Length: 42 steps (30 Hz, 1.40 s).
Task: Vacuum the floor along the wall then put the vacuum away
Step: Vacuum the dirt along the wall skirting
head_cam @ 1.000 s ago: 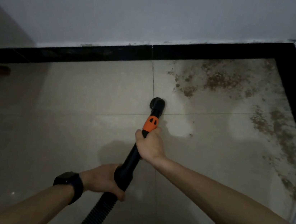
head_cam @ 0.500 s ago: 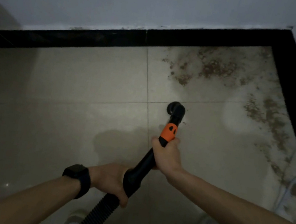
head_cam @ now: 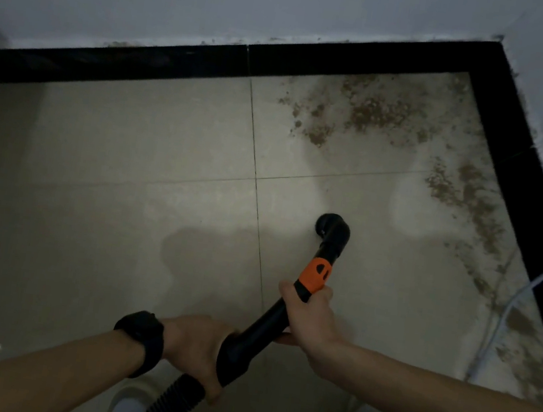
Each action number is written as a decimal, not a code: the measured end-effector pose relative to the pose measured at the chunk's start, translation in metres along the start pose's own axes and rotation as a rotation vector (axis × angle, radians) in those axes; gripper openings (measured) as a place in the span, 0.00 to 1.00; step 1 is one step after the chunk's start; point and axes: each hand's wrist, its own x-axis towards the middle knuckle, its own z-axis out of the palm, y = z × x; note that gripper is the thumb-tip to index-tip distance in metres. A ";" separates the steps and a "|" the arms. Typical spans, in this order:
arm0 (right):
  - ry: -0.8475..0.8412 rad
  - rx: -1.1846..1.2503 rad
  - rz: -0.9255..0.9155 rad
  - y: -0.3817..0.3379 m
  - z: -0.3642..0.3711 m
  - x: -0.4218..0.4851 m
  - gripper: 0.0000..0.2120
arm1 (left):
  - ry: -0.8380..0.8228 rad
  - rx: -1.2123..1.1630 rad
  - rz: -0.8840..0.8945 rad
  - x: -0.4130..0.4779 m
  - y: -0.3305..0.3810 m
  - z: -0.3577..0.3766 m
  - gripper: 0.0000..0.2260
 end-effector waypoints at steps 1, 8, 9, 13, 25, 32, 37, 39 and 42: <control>-0.007 0.000 0.004 0.001 0.002 -0.002 0.15 | -0.005 -0.001 -0.007 -0.002 -0.002 0.002 0.17; -0.125 -0.029 0.012 0.005 0.041 -0.008 0.19 | 0.025 -0.123 -0.162 -0.029 -0.026 0.028 0.18; -0.129 -0.046 -0.001 0.004 0.045 -0.006 0.20 | 0.044 -0.140 -0.175 -0.031 -0.027 0.031 0.18; -0.025 -0.125 -0.082 -0.004 0.045 0.010 0.21 | 0.110 -0.188 -0.175 -0.023 -0.018 0.025 0.15; 0.064 -0.038 -0.132 -0.062 -0.012 0.054 0.17 | 0.244 -0.081 -0.114 0.025 0.027 -0.043 0.22; 0.093 -0.100 -0.202 -0.105 0.006 0.076 0.19 | 0.297 -0.130 -0.180 0.019 0.022 -0.085 0.19; 0.214 -0.095 -0.201 -0.104 -0.010 0.085 0.17 | 0.267 -0.086 -0.138 0.033 0.037 -0.099 0.15; 0.270 -0.094 -0.194 -0.098 -0.021 0.088 0.18 | 0.258 -0.071 -0.113 0.043 0.044 -0.100 0.17; 0.328 -0.090 -0.186 -0.091 -0.034 0.092 0.17 | 0.227 -0.047 -0.087 0.055 0.050 -0.101 0.19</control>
